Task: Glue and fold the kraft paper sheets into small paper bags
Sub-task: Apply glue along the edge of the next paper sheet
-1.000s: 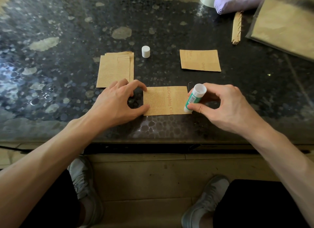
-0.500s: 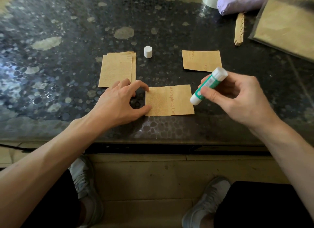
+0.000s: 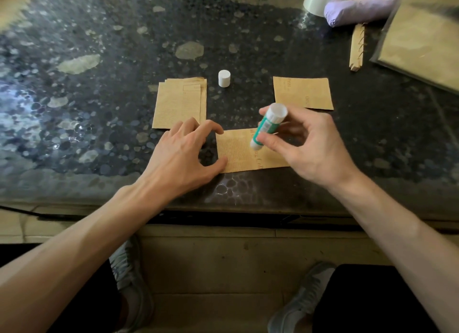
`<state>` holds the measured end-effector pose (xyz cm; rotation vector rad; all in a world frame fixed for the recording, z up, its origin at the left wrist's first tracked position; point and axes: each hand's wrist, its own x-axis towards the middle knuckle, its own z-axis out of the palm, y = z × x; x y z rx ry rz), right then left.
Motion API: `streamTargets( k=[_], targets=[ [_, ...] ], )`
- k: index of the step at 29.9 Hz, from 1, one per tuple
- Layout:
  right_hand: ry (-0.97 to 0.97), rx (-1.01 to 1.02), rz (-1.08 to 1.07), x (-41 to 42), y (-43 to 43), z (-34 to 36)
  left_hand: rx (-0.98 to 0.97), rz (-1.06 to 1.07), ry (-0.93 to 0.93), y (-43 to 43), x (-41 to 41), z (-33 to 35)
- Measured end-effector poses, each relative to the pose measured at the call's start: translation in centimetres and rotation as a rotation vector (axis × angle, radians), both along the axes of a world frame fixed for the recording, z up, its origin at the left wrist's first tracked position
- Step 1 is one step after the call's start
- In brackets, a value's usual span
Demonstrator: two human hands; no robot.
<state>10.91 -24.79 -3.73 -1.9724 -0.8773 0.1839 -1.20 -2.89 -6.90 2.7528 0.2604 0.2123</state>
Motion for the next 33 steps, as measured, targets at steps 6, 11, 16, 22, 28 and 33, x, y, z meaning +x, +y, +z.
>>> streamTargets(
  k=[6,11,16,22,28,33],
  targets=[
    [-0.038,-0.055,0.089,-0.6,3.5,-1.0,-0.02,0.018,0.008,0.0,0.0,-0.1],
    [-0.037,-0.082,0.087,-0.5,4.8,-1.4,-0.026,0.02,0.04,0.2,0.1,0.0],
    [-0.068,-0.135,0.099,-0.7,5.4,-1.2,-0.024,0.02,0.053,0.3,0.2,0.1],
    [-0.173,-0.161,0.056,-0.6,6.0,-0.8,-0.015,0.01,0.059,0.4,0.3,0.0],
    [-0.178,-0.131,0.02,-0.7,6.5,-0.8,-0.016,0.008,0.064,0.5,0.4,0.1],
    [-0.197,-0.131,0.026,-0.6,6.9,-1.0,-0.006,0.011,0.069,0.5,0.4,0.1]
  ],
)
